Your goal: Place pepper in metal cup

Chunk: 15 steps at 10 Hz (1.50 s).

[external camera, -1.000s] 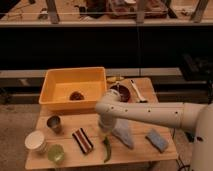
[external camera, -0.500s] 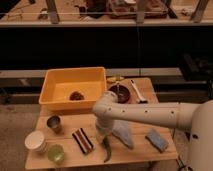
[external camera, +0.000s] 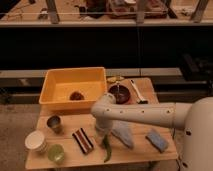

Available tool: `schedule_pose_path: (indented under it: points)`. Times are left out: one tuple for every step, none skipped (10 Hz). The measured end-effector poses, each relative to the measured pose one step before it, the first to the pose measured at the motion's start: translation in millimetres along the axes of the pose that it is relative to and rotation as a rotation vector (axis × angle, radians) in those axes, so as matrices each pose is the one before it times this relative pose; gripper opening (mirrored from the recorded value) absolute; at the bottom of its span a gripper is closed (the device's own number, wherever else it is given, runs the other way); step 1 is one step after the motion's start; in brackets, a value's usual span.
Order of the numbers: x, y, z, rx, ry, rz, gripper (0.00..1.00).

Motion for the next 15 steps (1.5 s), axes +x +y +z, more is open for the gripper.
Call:
schedule_pose_path:
  points:
    - [-0.81, 0.44, 0.61, -0.00386, -0.00779, 0.00386, 0.46]
    - [-1.46, 1.44, 1.19, -0.00476, -0.01172, 0.00538, 0.38]
    - [1.58, -1.09, 0.41, -0.00213, -0.00424, -0.00294, 0.28]
    - [-0.09, 0.11, 0.17, -0.00053, -0.00085, 0.00024, 0.25]
    - [0.10, -0.12, -0.07, -0.00004, -0.00006, -0.00012, 0.25]
    - [-0.46, 0.26, -0.02, -0.00006, 0.00020, 0.00071, 0.22]
    - [-0.27, 0.36, -1.47, -0.00074, 0.00432, 0.00109, 0.13]
    - [-1.12, 0.75, -2.98, 0.00037, 0.00735, 0.00253, 0.05]
    - [0.05, 1.05, -8.51, 0.00190, 0.02678, 0.00043, 0.01]
    - [-0.14, 0.89, -15.05, -0.00302, 0.03135, -0.00296, 0.00]
    - [2.66, 0.63, -20.79, -0.00429, 0.03826, -0.00816, 0.00]
    - [3.81, 1.74, -18.69, -0.00121, 0.03525, -0.00721, 0.00]
    - [8.68, 2.37, -24.67, 0.00985, 0.05834, -0.01804, 0.00]
    - [9.09, 2.57, -19.65, 0.01112, 0.05706, -0.02102, 0.00]
    - [9.09, 1.51, -13.16, 0.00905, 0.04189, -0.02462, 0.00]
